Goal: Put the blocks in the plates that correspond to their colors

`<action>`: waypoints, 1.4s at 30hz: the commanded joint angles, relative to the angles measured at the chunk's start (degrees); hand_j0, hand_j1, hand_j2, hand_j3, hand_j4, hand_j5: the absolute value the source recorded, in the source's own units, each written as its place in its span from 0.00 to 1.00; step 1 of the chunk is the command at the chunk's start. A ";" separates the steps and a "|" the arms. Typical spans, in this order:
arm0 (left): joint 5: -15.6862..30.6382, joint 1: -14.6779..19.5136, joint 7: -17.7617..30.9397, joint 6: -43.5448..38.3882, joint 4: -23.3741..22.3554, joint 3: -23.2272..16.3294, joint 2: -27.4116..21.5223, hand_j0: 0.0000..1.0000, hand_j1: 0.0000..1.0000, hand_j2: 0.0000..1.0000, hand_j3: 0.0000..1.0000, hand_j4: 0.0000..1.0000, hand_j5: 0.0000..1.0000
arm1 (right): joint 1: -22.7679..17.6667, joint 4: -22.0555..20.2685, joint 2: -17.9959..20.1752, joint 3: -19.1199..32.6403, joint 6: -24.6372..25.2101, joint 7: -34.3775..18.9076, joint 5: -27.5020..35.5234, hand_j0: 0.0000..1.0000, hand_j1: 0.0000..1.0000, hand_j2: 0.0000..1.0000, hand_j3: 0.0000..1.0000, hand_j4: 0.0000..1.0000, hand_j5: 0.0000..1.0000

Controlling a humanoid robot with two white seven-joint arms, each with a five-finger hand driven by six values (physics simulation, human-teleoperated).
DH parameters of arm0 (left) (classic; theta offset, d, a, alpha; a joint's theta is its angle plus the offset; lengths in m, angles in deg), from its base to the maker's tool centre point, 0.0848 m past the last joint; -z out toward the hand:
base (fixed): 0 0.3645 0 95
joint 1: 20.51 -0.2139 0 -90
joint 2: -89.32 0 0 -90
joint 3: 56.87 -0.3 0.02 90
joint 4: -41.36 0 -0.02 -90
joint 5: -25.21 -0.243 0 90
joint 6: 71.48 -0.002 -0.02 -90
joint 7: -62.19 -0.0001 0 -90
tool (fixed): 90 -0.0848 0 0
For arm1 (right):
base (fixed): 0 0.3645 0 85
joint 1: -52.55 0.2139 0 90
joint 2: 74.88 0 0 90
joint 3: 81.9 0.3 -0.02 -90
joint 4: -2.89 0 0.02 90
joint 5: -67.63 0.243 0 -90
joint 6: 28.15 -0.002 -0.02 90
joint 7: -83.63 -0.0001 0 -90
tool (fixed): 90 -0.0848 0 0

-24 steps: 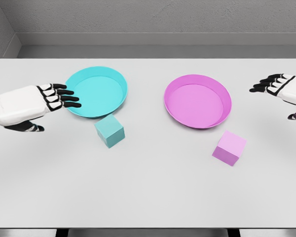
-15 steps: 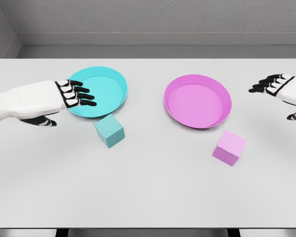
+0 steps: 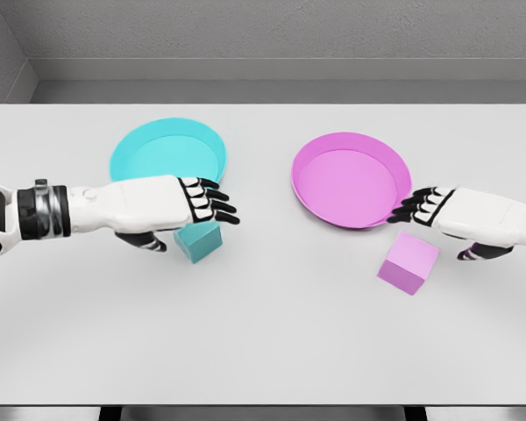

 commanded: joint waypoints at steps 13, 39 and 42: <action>-1.77 0.70 3.29 -7.21 -2.38 -1.85 1.83 1.00 1.00 1.00 1.00 1.00 1.00 | 0.70 -1.69 -0.02 -4.60 0.15 0.02 -6.08 1.00 1.00 1.00 1.00 1.00 1.00; -5.99 1.58 3.20 -8.53 -7.39 -5.81 7.28 0.98 0.98 0.98 0.98 0.98 0.98 | 2.29 -1.60 -0.90 -8.65 0.15 0.02 -8.01 0.84 0.84 0.84 0.84 0.84 0.84; -6.35 1.58 3.29 -8.36 -7.39 -5.81 6.84 0.88 0.88 0.88 0.88 0.88 0.88 | 2.37 -1.60 -0.90 -8.65 0.15 0.02 -8.01 0.72 0.72 0.72 0.72 0.72 0.72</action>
